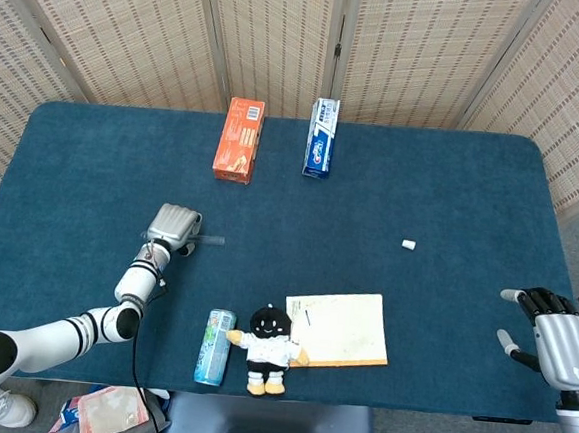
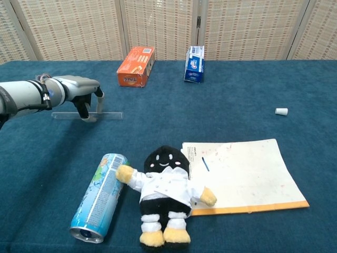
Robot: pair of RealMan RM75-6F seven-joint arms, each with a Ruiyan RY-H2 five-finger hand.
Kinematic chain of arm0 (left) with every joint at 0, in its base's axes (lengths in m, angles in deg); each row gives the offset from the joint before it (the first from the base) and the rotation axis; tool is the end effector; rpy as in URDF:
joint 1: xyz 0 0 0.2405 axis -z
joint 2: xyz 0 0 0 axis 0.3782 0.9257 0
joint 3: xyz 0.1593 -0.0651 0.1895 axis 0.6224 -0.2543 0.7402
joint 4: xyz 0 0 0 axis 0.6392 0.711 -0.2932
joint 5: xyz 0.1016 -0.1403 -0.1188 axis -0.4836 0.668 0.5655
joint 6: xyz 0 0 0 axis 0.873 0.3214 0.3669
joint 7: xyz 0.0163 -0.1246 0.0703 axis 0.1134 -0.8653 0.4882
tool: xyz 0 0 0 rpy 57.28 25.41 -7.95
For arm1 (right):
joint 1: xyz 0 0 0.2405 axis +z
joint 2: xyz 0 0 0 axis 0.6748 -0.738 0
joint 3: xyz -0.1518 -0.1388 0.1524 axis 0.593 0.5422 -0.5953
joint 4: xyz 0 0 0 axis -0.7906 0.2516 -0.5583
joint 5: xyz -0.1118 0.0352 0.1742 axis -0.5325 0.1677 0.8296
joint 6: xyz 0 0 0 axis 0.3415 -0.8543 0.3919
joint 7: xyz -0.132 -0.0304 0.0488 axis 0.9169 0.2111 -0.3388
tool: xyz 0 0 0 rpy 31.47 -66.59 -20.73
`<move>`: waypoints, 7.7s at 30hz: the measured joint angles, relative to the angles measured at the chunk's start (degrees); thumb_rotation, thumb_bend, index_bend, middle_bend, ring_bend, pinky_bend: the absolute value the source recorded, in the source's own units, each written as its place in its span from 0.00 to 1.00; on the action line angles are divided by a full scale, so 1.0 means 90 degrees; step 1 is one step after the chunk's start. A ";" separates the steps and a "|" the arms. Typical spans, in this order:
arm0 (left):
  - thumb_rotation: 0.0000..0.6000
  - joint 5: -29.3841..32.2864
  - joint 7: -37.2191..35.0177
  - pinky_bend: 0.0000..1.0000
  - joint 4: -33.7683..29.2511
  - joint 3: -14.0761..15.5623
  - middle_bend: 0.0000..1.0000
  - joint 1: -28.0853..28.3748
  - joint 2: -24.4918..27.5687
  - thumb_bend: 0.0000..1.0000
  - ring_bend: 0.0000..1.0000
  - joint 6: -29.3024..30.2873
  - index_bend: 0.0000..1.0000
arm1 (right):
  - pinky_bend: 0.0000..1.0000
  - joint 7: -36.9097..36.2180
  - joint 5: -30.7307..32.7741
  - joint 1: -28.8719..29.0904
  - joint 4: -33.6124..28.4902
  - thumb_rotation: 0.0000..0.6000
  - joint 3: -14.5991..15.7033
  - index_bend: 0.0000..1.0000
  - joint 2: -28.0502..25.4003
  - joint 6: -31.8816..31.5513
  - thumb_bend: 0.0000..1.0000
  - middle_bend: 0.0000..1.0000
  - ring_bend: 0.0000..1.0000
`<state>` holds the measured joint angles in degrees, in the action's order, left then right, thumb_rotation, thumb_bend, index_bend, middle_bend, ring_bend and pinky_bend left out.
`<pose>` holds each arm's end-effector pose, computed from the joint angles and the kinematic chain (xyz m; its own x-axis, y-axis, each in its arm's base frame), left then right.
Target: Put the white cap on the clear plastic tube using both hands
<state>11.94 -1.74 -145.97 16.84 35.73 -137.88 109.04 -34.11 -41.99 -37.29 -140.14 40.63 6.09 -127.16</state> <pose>-0.1689 0.4387 -0.0305 0.6359 0.3520 0.6868 0.7688 -0.2116 -0.6034 -0.2995 -0.1837 0.1765 0.4609 -0.0001 0.8874 -0.8867 -0.0408 0.4605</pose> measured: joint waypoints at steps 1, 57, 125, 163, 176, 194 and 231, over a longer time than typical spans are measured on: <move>1.00 0.0002 -0.0002 1.00 -0.0001 0.0002 0.99 0.0001 0.0004 0.33 0.96 0.0000 0.47 | 0.29 -0.0004 0.0002 0.0002 0.0004 1.00 0.0000 0.31 0.0001 0.0004 0.26 0.36 0.25; 1.00 -0.3234 -0.2183 1.00 -0.3330 0.0014 1.00 -0.1518 0.2275 0.36 0.97 0.1845 0.58 | 0.91 0.1306 0.1954 0.1630 -0.0684 1.00 -0.0666 0.31 -0.0243 0.2616 0.77 0.94 0.99; 1.00 -0.3419 -0.2039 1.00 -0.3621 0.0053 1.00 -0.1836 0.2358 0.36 0.97 0.1868 0.58 | 0.94 0.2384 0.5815 0.5101 0.2323 1.00 0.0101 0.22 0.1995 0.5184 0.97 1.00 1.00; 1.00 -0.3364 -0.1882 1.00 -0.3820 0.0054 1.00 -0.1900 0.2384 0.36 0.97 0.1898 0.58 | 0.00 0.1240 0.4037 0.4541 0.3539 1.00 -0.0510 0.43 0.2789 0.4327 0.26 0.09 0.00; 1.00 -0.3346 -0.1929 1.00 -0.3643 0.0078 1.00 -0.1893 0.2309 0.36 0.97 0.1822 0.58 | 0.00 0.1323 0.4152 0.4693 0.4650 1.00 -0.0642 0.44 0.3506 0.4912 0.26 0.10 0.00; 1.00 -0.3400 -0.2058 1.00 -0.3444 0.0101 1.00 -0.1905 0.2224 0.36 0.97 0.1761 0.58 | 0.00 0.1573 0.4343 0.4925 0.5256 1.00 -0.0851 0.44 0.3936 0.5455 0.32 0.12 0.00; 1.00 -0.2865 -0.2756 1.00 -0.3610 -0.0372 1.00 -0.1547 0.2406 0.36 0.97 0.1029 0.58 | 0.00 0.1275 0.3670 0.4684 0.1704 1.00 -0.1366 0.67 0.2156 0.4496 0.45 0.29 0.00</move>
<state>-13.85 -26.54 -178.46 13.49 21.80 -116.23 118.30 -22.64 -8.96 4.86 -124.80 28.34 25.49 -86.70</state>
